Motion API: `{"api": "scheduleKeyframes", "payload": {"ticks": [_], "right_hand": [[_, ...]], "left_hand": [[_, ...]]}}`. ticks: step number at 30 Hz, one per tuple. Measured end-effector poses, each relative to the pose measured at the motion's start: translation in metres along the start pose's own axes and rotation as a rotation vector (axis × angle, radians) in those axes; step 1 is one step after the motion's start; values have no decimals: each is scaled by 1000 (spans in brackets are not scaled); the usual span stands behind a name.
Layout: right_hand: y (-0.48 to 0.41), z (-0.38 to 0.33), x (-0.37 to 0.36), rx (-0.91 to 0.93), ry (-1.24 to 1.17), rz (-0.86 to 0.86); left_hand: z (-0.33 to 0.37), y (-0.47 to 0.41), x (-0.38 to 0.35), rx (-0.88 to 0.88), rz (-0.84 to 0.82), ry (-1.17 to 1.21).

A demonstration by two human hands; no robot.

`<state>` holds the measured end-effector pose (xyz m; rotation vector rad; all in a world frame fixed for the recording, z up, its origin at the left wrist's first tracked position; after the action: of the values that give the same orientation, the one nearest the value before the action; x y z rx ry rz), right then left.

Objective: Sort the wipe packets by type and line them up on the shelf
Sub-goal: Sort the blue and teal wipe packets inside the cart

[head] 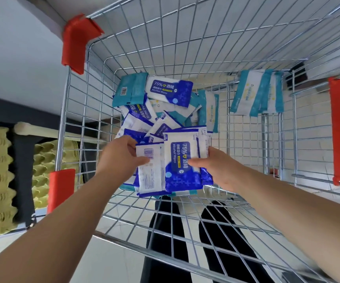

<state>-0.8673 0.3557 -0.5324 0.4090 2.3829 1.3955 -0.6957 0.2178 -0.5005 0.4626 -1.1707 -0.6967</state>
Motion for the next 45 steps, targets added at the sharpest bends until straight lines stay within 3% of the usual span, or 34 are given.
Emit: {"api": "scheduleKeyframes", "payload": {"ticks": [2, 7, 10, 18, 22, 26, 33, 41, 45], "right_hand": [[1, -1, 1, 0, 15, -15], [4, -15, 12, -10, -88, -6], [4, -23, 14, 2, -164, 5], [-3, -17, 7, -10, -95, 37], [-7, -2, -2, -26, -58, 47], [-10, 8, -12, -41, -186, 25], [-11, 14, -25, -98, -387, -22], [-11, 14, -36, -85, -426, -90], [-6, 7, -17, -50, -478, -59]], "left_hand": [[2, -1, 2, -1, -27, 96], [8, 13, 33, -49, 1, 723], [16, 26, 52, -105, -25, 863], [3, 21, 27, -17, -7, 34], [-13, 8, 12, 46, -30, 22], [-16, 5, 3, -10, 44, -197], [-15, 4, 6, 29, 25, 45], [-8, 9, 12, -33, 168, 96], [5, 10, 15, -16, 101, 216]]}}
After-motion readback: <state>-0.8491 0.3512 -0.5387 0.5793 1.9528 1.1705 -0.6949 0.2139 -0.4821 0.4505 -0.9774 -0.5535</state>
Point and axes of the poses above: each hand's wrist, its own y-axis away from the middle knuckle, its own x-axis out of the back of the hand, z = x × y, the point moved 1 cm from there along -y, towards the middle knuckle, and after that the axes turned 2 degrees about -y, right-handed, at the moved point
